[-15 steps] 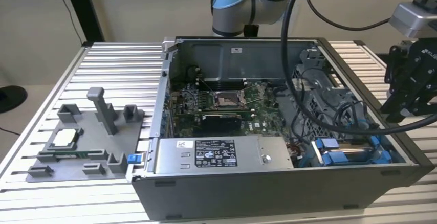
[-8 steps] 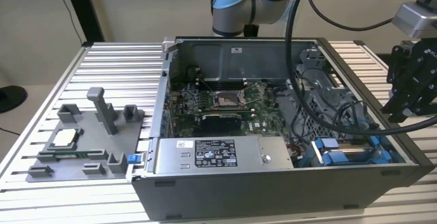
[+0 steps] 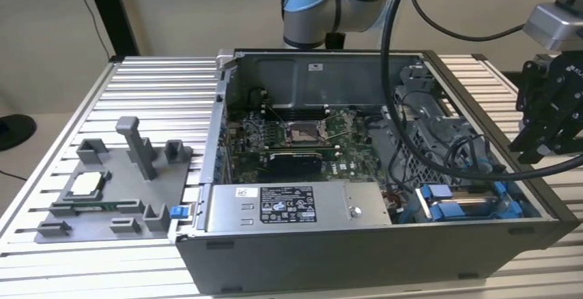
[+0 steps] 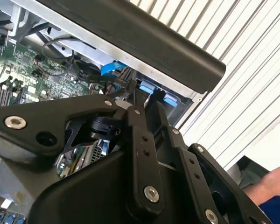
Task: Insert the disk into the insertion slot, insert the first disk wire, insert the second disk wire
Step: 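Insert the second disk wire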
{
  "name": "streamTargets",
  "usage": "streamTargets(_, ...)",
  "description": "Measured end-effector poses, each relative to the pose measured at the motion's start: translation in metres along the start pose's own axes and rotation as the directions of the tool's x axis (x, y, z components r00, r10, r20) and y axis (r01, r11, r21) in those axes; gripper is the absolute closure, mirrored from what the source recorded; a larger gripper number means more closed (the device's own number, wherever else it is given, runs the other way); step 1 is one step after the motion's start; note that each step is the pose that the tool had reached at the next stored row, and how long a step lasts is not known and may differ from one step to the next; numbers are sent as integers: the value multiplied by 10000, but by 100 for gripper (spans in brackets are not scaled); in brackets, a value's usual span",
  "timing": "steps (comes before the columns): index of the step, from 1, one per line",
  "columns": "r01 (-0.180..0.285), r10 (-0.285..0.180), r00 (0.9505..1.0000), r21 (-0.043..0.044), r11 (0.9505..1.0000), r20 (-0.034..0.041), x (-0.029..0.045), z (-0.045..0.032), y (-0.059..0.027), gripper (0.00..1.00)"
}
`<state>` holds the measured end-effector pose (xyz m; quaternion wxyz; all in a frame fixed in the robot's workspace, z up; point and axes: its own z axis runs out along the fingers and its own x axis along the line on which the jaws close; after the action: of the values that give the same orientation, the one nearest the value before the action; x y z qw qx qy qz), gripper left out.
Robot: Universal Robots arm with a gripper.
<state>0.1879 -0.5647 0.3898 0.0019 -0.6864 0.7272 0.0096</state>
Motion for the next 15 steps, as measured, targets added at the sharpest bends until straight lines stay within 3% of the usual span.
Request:
streamTargets(2,0,0,10000,0,10000,0,0,0,0,100)
streamTargets(3,1,-1,10000,0,10000,0,0,0,-1,0)
streamTargets(15,1,-1,10000,3,10000,0,-6,11,-33,0)
